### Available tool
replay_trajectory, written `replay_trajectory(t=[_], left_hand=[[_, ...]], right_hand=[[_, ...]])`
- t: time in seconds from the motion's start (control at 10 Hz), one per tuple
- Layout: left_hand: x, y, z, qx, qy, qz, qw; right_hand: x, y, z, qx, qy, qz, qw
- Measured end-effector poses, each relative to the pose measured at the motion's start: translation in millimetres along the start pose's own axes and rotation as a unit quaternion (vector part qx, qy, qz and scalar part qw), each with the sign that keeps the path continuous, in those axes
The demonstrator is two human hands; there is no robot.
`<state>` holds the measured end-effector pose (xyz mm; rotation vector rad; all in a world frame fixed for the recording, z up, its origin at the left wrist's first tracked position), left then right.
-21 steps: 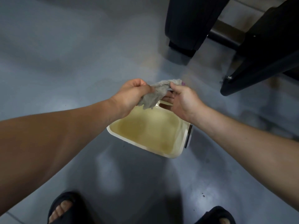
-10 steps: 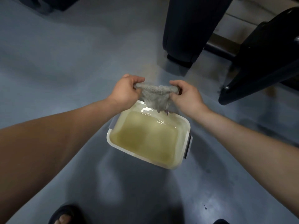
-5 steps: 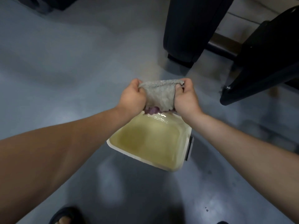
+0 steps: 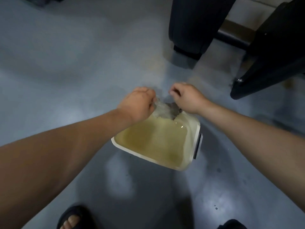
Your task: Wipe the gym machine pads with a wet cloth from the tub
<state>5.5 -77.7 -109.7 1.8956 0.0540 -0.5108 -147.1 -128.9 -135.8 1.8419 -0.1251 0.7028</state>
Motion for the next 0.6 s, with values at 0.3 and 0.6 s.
replay_trajectory(t=[0.3,0.6], left_hand=[[14.3,-25.1,38.8,0.104,0.043,0.041,0.993],[30.9,-6.6,3.5,0.092,0.064,-0.042,0.993]], right_hand=[[-38.9,-28.1,-10.9,0.060,-0.121,0.124,0.983],[-25.9,-5.0,-34.0,0.122,-0.175,0.021,0.977]])
Point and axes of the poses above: each hand's wrist, its own z-axis towards the middle knuckle, its own y-axis out of the back of the hand, x = y × z, the point moved 9 cm from there along z, towards the middle knuckle, and after that the axes turned 5 degrees about x, right-handed, at the moved point
